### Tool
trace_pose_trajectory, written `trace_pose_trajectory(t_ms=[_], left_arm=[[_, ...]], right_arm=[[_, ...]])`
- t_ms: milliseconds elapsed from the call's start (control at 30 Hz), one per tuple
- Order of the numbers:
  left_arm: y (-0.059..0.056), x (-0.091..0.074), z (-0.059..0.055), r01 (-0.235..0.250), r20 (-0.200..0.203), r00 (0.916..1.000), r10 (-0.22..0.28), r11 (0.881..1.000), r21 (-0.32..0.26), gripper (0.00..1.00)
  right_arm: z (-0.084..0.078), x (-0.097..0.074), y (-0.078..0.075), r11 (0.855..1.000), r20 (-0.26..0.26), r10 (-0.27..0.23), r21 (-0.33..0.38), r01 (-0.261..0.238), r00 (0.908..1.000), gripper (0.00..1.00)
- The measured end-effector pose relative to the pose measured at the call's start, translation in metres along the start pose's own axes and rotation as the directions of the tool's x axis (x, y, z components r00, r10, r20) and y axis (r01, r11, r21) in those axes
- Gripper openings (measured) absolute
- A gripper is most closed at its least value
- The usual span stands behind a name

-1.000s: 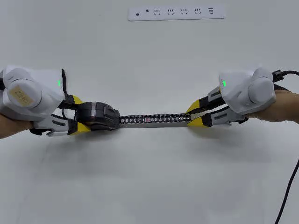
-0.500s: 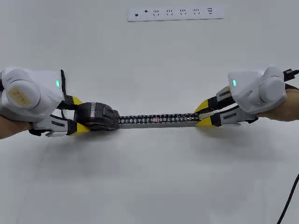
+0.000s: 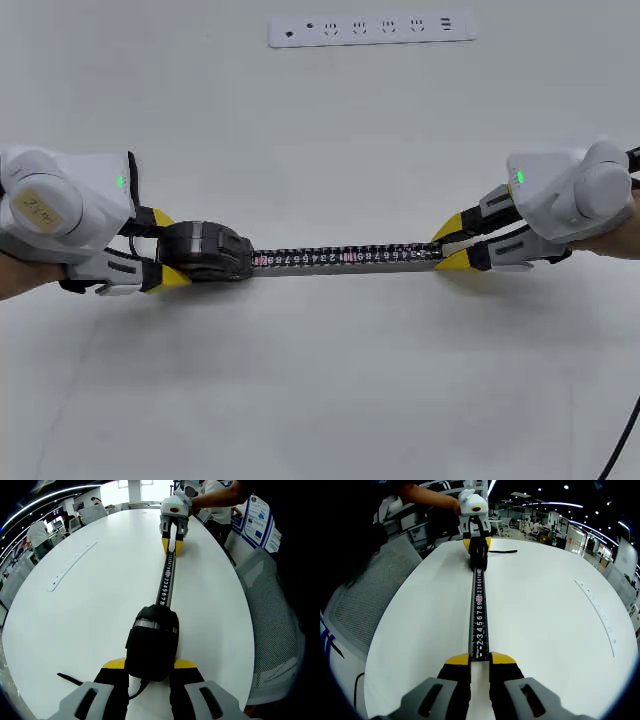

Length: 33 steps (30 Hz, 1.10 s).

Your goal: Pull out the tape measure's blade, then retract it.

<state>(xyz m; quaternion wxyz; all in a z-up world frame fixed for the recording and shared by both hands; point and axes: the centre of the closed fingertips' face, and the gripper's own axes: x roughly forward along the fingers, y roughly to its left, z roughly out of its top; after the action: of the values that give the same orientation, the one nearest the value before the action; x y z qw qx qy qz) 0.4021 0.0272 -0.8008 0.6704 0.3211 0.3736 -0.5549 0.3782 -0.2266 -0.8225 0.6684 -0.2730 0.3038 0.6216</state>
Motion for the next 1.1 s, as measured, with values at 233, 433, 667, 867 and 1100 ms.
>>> trace_pose_trajectory(t_ms=[233,433,667,867,1100], left_arm=[[0.0,0.0,0.0,0.001,0.0,1.0,-0.001,1.0,-0.002,0.28],[0.0,0.001,0.0,0.002,-0.001,1.0,-0.002,1.0,-0.002,0.28],[0.0,0.001,0.001,0.007,-0.013,0.9999,-0.007,1.0,0.002,0.28],[0.0,0.001,0.002,0.009,-0.027,0.9996,-0.008,1.0,0.004,0.28],[0.0,0.003,0.002,0.038,-0.042,0.9984,-0.039,0.999,-0.01,0.29]], right_arm=[[-0.006,-0.005,0.0,1.0,-0.007,-0.004,0.006,0.004,1.0,0.11],[-0.012,-0.01,0.0,1.0,-0.018,-0.009,0.009,0.01,0.9998,0.11],[-0.017,-0.013,0.001,1.0,-0.034,-0.011,0.01,0.011,0.9994,0.11],[-0.018,-0.012,0.001,1.0,-0.044,-0.011,0.005,0.011,0.999,0.12],[-0.018,-0.011,0.0,1.0,-0.059,-0.009,-0.004,0.009,0.9982,0.13]])
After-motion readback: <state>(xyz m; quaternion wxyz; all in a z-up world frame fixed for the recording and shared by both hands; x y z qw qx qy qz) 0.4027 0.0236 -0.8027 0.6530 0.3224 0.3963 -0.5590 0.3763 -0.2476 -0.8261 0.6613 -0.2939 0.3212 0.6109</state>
